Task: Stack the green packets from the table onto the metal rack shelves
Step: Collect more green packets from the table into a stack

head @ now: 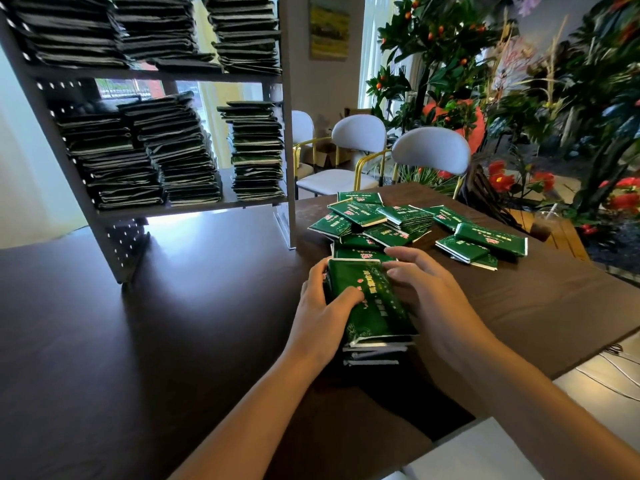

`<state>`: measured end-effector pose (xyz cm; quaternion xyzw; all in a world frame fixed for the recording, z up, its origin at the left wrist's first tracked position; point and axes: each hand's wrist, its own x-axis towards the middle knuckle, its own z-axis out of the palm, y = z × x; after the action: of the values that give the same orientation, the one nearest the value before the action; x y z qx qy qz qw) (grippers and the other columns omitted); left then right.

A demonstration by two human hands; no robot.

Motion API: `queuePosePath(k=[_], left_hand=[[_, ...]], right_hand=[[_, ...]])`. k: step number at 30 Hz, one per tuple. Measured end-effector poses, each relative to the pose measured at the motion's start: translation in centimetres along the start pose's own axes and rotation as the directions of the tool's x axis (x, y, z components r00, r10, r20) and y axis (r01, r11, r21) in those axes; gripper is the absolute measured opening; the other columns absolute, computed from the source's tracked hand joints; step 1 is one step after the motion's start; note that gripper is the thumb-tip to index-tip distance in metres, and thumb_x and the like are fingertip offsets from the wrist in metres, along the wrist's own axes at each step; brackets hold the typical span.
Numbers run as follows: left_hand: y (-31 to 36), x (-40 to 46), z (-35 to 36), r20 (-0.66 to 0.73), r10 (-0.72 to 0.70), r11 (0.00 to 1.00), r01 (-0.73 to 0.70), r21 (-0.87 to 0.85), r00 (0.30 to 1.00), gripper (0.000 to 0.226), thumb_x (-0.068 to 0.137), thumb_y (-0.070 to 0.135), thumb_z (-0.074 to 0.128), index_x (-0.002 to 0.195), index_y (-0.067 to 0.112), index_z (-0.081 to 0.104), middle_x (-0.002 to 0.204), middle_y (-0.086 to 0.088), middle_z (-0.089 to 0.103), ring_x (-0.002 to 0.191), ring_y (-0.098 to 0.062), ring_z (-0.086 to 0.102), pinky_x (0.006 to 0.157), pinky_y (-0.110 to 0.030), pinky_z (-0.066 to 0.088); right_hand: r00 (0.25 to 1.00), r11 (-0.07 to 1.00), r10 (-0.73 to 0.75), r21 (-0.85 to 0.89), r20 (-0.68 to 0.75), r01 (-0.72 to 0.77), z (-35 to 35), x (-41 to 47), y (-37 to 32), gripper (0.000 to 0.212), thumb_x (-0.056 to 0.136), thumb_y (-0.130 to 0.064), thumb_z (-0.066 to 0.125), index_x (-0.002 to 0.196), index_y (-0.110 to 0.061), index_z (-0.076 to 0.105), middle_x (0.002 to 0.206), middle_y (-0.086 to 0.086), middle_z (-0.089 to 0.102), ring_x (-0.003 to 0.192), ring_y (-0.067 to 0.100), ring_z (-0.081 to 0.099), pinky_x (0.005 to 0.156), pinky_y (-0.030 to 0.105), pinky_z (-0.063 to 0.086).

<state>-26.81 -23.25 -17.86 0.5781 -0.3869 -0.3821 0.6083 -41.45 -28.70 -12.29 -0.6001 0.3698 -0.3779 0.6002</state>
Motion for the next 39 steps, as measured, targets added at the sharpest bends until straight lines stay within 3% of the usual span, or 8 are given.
queuePosePath(k=[3,7,13,17,22,27,34,39], left_hand=[[-0.1,0.3,-0.3,-0.031,-0.018,1.000,0.018,-0.004,0.999,0.080,0.061,0.051,0.070,0.135,0.043,0.043,0.131,-0.008,0.056,0.105,-0.028,0.069,0.082,-0.043,0.062],[-0.3,0.4,-0.3,-0.027,-0.049,0.999,0.048,-0.011,0.998,0.079,0.058,0.054,0.070,0.132,0.045,0.044,0.130,-0.008,0.056,0.104,-0.029,0.070,0.082,-0.044,0.062],[-0.3,0.5,-0.4,-0.031,-0.056,0.998,0.056,-0.010,0.998,0.079,0.060,0.054,0.070,0.134,0.040,0.044,0.130,-0.009,0.057,0.107,-0.028,0.069,0.083,-0.042,0.062],[-0.3,0.4,-0.4,-0.026,-0.057,0.998,0.058,0.017,0.998,0.079,0.059,0.054,0.070,0.132,0.044,0.042,0.132,-0.003,0.055,0.109,-0.026,0.068,0.085,-0.041,0.062],[-0.2,0.5,-0.4,-0.048,-0.049,0.998,0.052,0.048,0.998,0.083,0.053,0.059,0.070,0.130,0.048,0.042,0.133,0.000,0.054,0.110,-0.025,0.067,0.085,-0.041,0.062],[-0.2,0.4,-0.5,-0.041,-0.041,0.998,0.043,0.035,0.998,0.077,0.067,0.047,0.071,0.138,0.040,0.042,0.133,-0.002,0.054,0.107,-0.026,0.069,0.081,-0.039,0.063],[-0.2,0.5,-0.4,-0.051,-0.036,0.998,0.039,0.056,0.998,0.087,0.056,0.058,0.070,0.136,0.043,0.042,0.132,-0.001,0.056,0.109,-0.026,0.068,0.084,-0.040,0.062],[-0.3,0.4,-0.4,-0.051,-0.035,0.997,0.038,0.062,0.998,0.092,0.054,0.060,0.069,0.139,0.042,0.040,0.133,0.000,0.055,0.109,-0.025,0.067,0.084,-0.039,0.062]], right_hand=[[0.995,0.957,-0.071,-0.287,-0.065,0.050,-0.3,2.9,0.3,0.019,0.096,-0.016,0.059,0.109,-0.030,0.063,0.114,0.001,0.062,0.104,0.022,0.060,0.091,0.044,0.049],[0.984,0.662,-0.178,-0.741,-0.007,0.114,-0.3,7.4,1.9,0.034,0.096,-0.025,0.057,0.129,-0.028,0.059,0.139,0.005,0.049,0.128,0.028,0.043,0.104,0.038,0.038],[0.991,0.565,-0.128,-0.818,0.043,0.109,0.0,10.1,3.8,0.039,0.101,-0.028,0.051,0.140,-0.028,0.056,0.157,0.005,0.039,0.144,0.034,0.031,0.114,0.045,0.030],[0.993,0.345,-0.062,-0.932,0.096,0.111,-0.1,9.4,4.4,0.047,0.104,-0.013,0.041,0.148,-0.029,0.046,0.159,0.002,0.037,0.141,0.032,0.035,0.109,0.042,0.030],[0.989,0.341,-0.110,-0.930,0.102,0.134,0.0,8.8,4.1,0.045,0.104,-0.010,0.040,0.145,-0.026,0.051,0.150,0.000,0.050,0.135,0.032,0.042,0.103,0.040,0.033],[0.933,0.479,-0.356,-0.868,-0.057,0.130,-0.6,8.2,4.7,0.015,0.095,-0.021,0.058,0.100,-0.022,0.072,0.093,0.001,0.071,0.103,0.031,0.054,0.082,0.037,0.032],[0.987,0.386,-0.135,-0.913,0.088,0.134,-0.8,8.5,4.7,0.044,0.099,-0.018,0.054,0.142,-0.029,0.052,0.148,0.000,0.049,0.134,0.030,0.040,0.105,0.043,0.031],[0.970,0.394,-0.237,-0.908,0.048,0.141,-0.9,8.3,4.4,0.038,0.093,-0.011,0.060,0.129,-0.024,0.062,0.125,0.005,0.062,0.120,0.031,0.050,0.094,0.041,0.037]])
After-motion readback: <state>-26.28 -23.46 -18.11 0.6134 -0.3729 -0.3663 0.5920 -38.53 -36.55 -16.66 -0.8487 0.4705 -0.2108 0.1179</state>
